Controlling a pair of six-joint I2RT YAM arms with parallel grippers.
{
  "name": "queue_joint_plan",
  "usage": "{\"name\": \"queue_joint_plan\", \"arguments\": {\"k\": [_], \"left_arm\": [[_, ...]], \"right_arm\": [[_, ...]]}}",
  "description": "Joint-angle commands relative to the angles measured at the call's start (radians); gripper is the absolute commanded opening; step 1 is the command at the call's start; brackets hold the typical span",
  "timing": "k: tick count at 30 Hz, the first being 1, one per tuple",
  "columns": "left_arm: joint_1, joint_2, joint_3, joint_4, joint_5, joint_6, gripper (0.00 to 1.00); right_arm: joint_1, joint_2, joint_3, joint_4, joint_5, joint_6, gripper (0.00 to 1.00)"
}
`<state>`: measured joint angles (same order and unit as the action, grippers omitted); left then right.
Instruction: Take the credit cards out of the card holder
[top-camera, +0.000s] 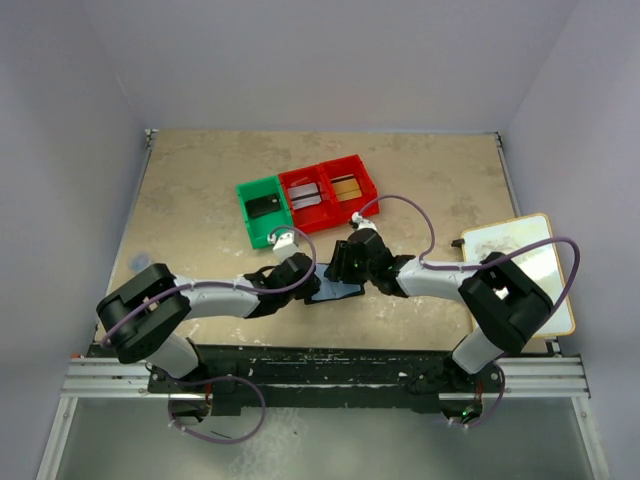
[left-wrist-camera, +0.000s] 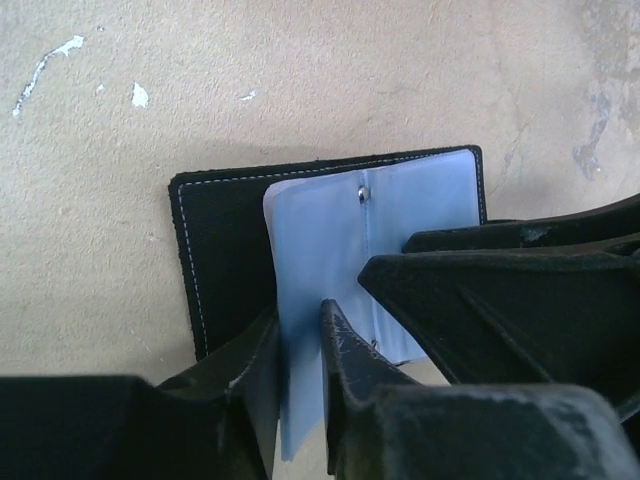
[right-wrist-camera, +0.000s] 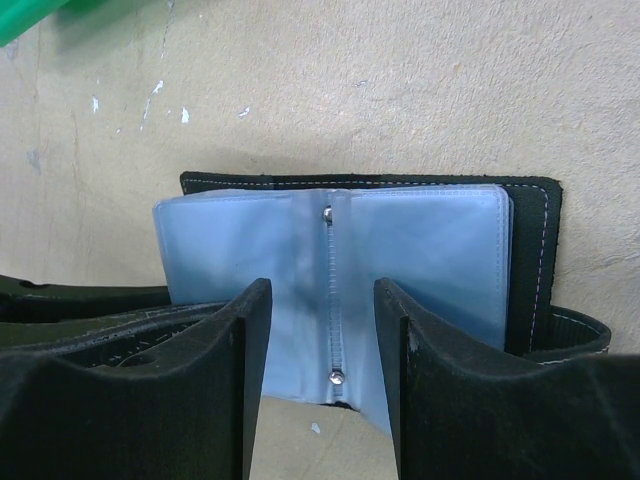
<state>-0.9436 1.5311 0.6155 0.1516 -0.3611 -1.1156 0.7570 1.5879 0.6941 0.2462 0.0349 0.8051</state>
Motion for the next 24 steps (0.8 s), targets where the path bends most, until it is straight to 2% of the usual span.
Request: {"name": "queue_joint_plan", "arguments": {"k": [1,3,9,16,20,24], "left_arm": [[-0.009,-0.035,0.045,-0.029,0.006,0.019,0.11],[-0.01,-0.033,0.049,-0.021,0.021,0.028,0.0],[-0.01,-0.013,0.069,-0.062,0.013,0.043,0.0],[-0.01,-0.035,0.087,-0.195,-0.071,0.11,0.0],[-0.01,-0.018,0.096,-0.215,-0.064,0.158,0.0],[-0.011,-0.011,0.098,-0.2,-0.047,0.177,0.0]], "right_arm": [[0.001,0.039,-0.027,-0.136,0.038,-0.006,0.5],[0.001,0.03,-0.016,-0.149,0.037,-0.007,0.5],[0.001,-0.017,0.01,-0.195,0.033,-0.014,0.5],[0.0,-0.13,0.018,-0.325,0.178,0.02,0.55],[-0.001,-0.085,0.001,-0.269,0.096,-0.003,0.56],[0.001,-0.008,-0.004,-0.16,0.034,-0.028,0.48]]}}
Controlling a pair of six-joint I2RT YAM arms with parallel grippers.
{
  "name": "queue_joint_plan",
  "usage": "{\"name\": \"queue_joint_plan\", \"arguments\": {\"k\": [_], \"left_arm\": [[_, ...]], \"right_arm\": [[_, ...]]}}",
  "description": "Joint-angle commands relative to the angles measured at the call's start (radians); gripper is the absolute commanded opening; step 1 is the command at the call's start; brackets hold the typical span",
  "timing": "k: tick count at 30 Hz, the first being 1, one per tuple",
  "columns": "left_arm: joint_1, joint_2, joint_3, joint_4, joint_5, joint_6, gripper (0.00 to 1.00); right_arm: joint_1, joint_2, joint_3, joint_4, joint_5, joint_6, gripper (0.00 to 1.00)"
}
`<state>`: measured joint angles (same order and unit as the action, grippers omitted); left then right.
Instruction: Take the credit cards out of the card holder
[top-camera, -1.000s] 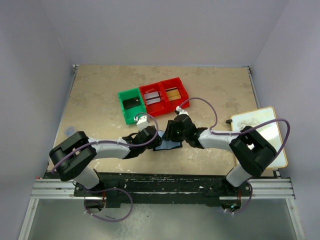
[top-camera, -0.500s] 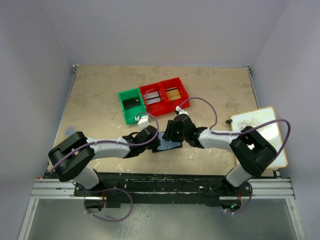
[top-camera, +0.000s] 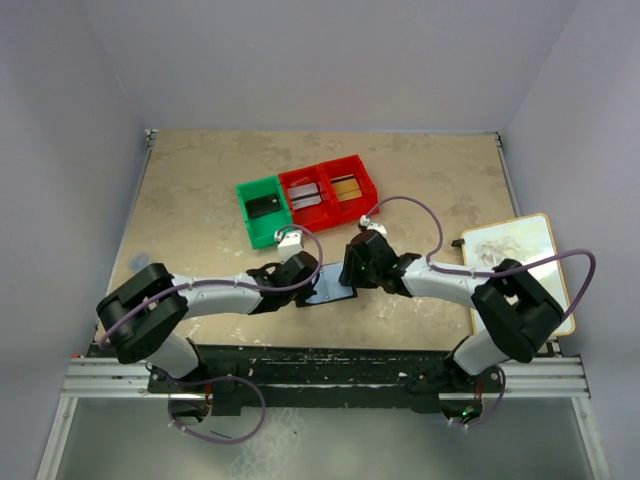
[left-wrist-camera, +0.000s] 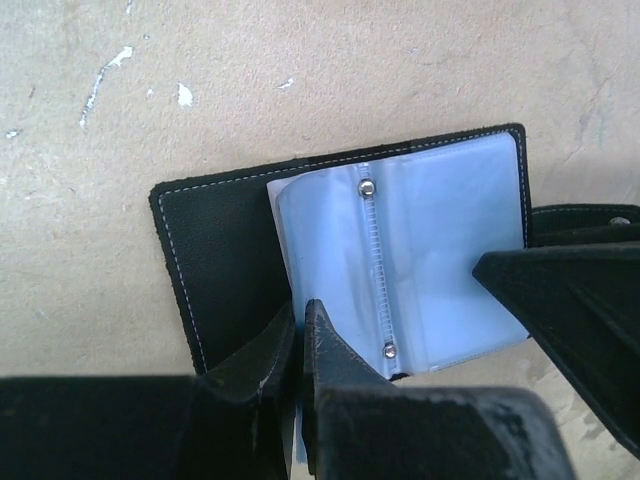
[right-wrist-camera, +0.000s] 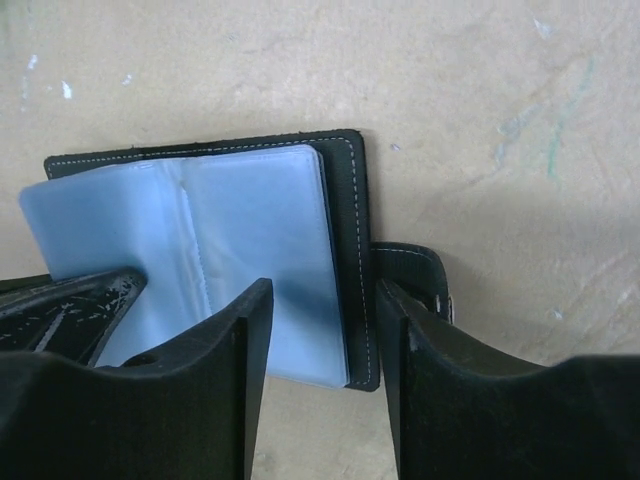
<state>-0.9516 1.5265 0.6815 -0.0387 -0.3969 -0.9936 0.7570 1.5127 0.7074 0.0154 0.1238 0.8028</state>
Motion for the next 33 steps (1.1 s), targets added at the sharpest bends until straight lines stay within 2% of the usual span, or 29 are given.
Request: {"name": "queue_joint_plan", "arguments": {"k": [1,5,7,8,12,14,17,20,23,27,30,33], "left_arm": [[-0.003,-0.007,0.033,-0.008,-0.01,0.055,0.0],[-0.002,-0.01,0.036,-0.026,-0.015,0.057,0.01],[-0.002,-0.03,0.032,-0.055,-0.047,0.051,0.07],[-0.003,-0.051,0.029,-0.074,-0.072,0.048,0.13],[0.0,-0.174,0.025,-0.166,-0.169,0.047,0.45],[0.0,-0.253,0.027,-0.21,-0.217,0.054,0.54],[0.0,-0.385,0.042,-0.297,-0.333,0.073,0.56],[-0.001,-0.516,0.08,-0.446,-0.57,0.072,0.62],[0.005,-0.584,0.159,-0.583,-0.789,0.096,0.63],[0.011,-0.633,0.281,-0.732,-0.972,0.134,0.65],[0.011,-0.65,0.365,-0.783,-0.998,0.16,0.66],[0.011,-0.626,0.461,-1.004,-1.049,-0.048,0.67]], "right_arm": [[0.003,0.076,-0.016,0.089,-0.073,-0.024,0.46],[0.01,0.066,0.003,0.046,-0.021,0.0,0.42],[0.01,0.034,0.013,0.0,0.017,0.004,0.29],[0.01,0.012,0.017,-0.022,0.031,0.003,0.3],[0.011,-0.099,0.04,-0.144,0.114,0.011,0.49],[0.011,-0.185,0.043,-0.199,0.14,0.005,0.55],[0.01,-0.339,0.058,-0.248,0.204,-0.056,0.63],[0.01,-0.486,0.09,-0.247,0.317,-0.168,0.73],[0.008,-0.618,0.11,-0.182,0.455,-0.301,0.87],[-0.019,-0.716,0.104,-0.039,0.57,-0.486,0.97],[-0.138,-0.727,0.124,-0.004,0.441,-0.527,1.0],[-0.18,-0.715,0.158,-0.033,0.373,-0.516,1.0]]}}
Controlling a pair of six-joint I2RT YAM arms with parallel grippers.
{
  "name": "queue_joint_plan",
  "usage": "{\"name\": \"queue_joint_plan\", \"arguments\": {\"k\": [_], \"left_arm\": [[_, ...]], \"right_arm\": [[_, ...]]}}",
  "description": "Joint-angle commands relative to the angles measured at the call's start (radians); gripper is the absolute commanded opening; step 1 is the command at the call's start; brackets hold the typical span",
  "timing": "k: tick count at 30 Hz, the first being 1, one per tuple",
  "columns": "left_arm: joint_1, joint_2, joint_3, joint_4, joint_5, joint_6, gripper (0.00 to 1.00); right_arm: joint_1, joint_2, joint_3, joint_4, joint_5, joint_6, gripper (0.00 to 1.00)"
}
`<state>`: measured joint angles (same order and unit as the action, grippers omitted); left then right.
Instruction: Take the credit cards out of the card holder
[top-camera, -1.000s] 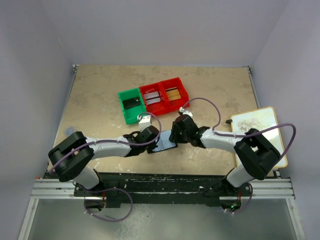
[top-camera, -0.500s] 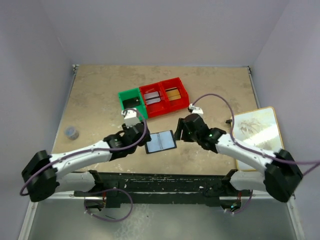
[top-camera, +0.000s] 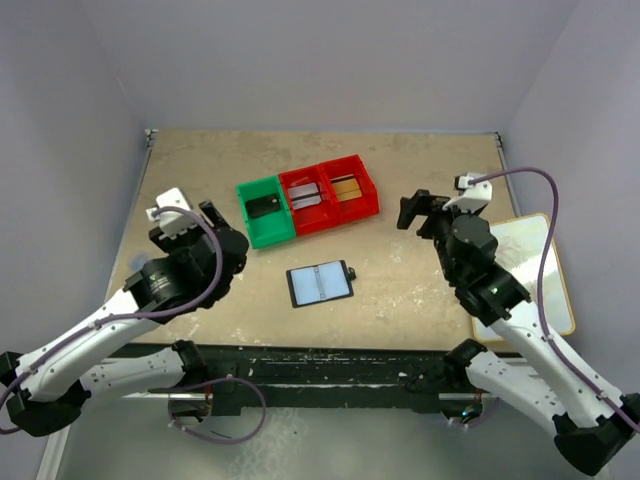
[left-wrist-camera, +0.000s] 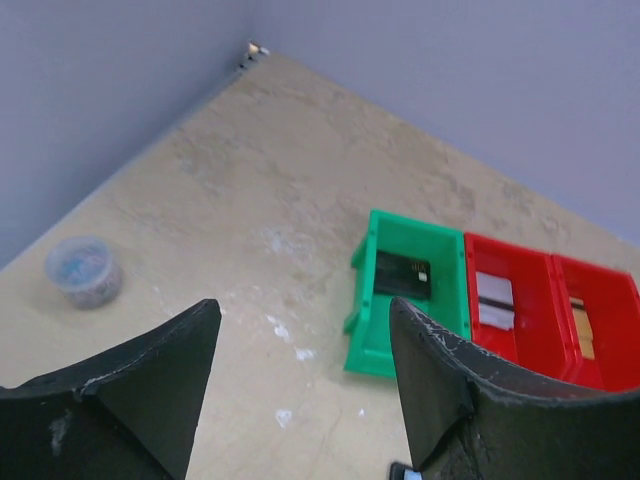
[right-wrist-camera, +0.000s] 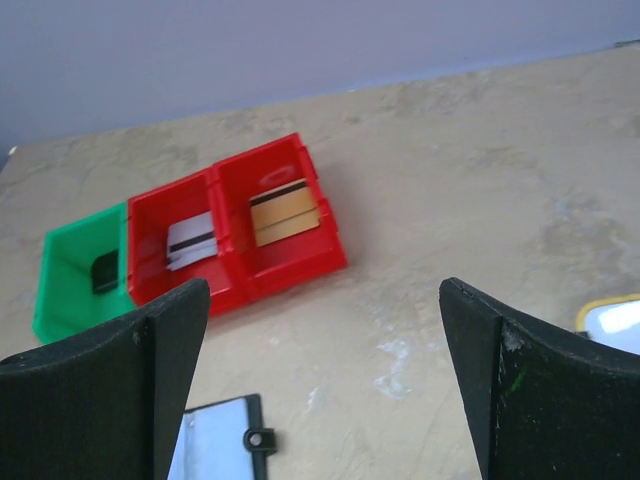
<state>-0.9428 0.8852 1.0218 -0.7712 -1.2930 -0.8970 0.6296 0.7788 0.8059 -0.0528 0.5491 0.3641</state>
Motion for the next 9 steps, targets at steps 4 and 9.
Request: {"name": "queue_joint_plan", "arguments": {"k": [4,9], "left_arm": [[0.002,0.042,0.185,-0.406,-0.156,-0.246,0.68],[0.002,0.02,0.178,-0.365,-0.142,-0.189,0.69]], "right_arm": [[-0.054,-0.011,0.073,0.001,-0.126,-0.03,1.0],[-0.053,-0.085,0.048,-0.009,-0.144,0.011,1.0]]}}
